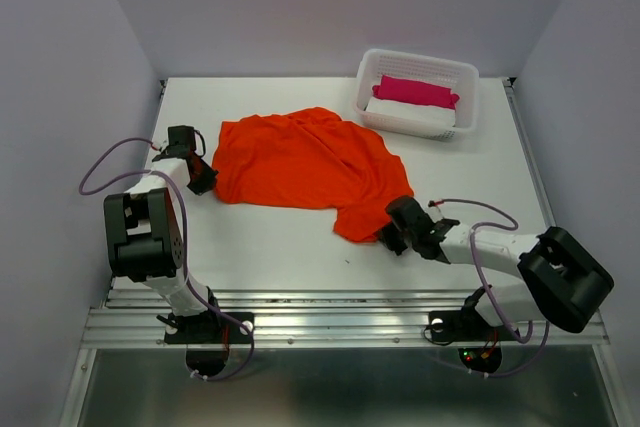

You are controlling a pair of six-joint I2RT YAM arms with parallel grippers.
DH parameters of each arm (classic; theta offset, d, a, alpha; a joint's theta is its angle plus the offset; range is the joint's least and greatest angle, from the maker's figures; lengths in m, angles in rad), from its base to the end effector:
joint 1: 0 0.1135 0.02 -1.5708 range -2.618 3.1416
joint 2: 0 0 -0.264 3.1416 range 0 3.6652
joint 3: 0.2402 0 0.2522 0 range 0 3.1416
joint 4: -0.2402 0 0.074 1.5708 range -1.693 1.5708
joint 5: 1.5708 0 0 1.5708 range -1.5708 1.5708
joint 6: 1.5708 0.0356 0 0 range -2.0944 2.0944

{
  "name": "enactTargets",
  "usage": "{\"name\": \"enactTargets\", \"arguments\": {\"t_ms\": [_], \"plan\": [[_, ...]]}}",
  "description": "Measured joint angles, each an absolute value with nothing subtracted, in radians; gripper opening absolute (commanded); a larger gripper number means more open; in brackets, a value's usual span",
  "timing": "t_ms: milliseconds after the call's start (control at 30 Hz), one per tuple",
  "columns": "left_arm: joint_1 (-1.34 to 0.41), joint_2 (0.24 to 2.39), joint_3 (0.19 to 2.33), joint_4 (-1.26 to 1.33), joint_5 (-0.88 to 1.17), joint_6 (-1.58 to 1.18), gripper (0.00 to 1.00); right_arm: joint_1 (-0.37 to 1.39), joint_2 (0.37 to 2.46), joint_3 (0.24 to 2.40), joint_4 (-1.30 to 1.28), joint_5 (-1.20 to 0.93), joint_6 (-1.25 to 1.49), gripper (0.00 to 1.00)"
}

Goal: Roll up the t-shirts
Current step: Flatten out the T-shirt at the center of the board.

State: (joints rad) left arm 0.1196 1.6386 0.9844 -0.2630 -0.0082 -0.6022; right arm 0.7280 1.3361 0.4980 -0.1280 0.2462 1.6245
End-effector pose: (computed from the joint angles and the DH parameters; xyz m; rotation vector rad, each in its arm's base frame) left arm 0.3330 0.0403 0.1884 -0.8854 2.3361 -0.1924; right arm 0.1765 0.1457 0.1390 1.2256 2.3154 0.6293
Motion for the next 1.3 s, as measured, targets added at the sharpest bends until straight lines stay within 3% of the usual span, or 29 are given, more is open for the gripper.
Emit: {"name": "enactTargets", "arguments": {"t_ms": [267,633,933,1300], "plan": [[0.12,1.605,1.003,-0.299,0.002,-0.602,0.0,0.716,1.28,0.591,-0.21,0.36,1.473,0.01],[0.118,1.446,1.341,-0.344,0.079,-0.619,0.0,0.636,1.233,1.214,-0.285,0.478,0.853,0.01],[0.118,1.312,1.569,-0.326,0.119,-0.633,0.0,0.636,1.195,1.474,-0.353,0.468,0.518,0.01],[0.12,1.239,1.799,-0.362,0.071,-0.595,0.0,0.636,1.155,1.694,-0.455,0.356,0.373,0.01]]}}
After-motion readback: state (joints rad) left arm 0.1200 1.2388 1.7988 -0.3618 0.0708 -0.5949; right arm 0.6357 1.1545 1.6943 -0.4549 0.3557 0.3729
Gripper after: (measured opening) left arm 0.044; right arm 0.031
